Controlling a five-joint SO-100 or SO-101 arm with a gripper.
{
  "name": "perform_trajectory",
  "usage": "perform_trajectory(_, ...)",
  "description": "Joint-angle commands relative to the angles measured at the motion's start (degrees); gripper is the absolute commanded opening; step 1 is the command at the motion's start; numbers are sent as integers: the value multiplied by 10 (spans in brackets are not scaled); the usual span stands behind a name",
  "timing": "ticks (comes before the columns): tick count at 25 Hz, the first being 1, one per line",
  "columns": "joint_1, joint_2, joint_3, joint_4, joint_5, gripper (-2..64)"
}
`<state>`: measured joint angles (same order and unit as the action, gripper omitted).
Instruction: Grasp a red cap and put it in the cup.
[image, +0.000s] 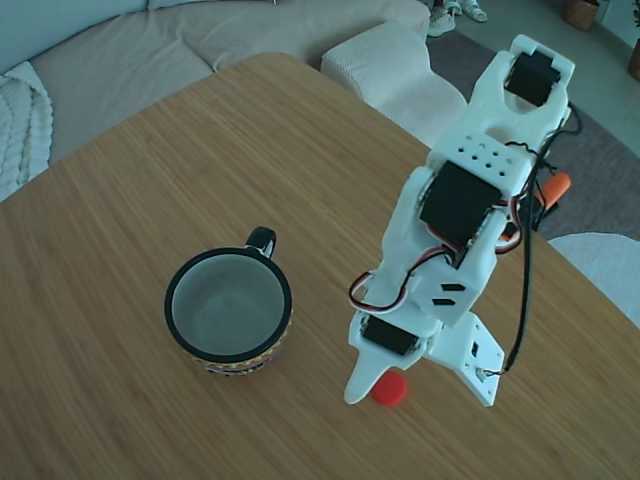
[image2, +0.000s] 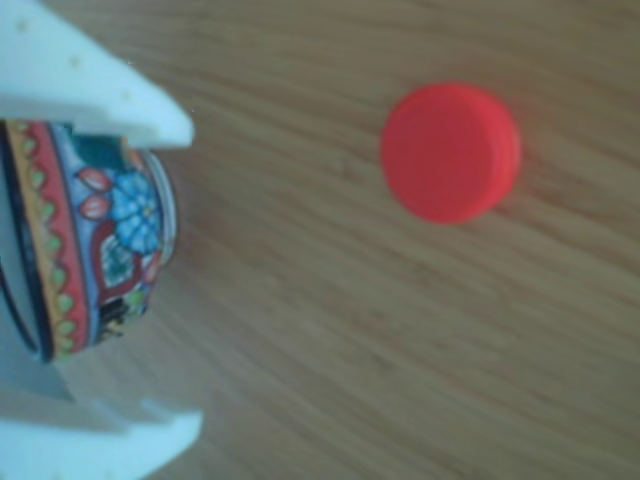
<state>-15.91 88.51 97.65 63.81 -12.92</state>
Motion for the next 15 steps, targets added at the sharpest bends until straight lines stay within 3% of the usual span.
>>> perform_trajectory(1,0,6,-25,-4,-11,312)
perform_trajectory(15,-26,5,42,-21,-13,312)
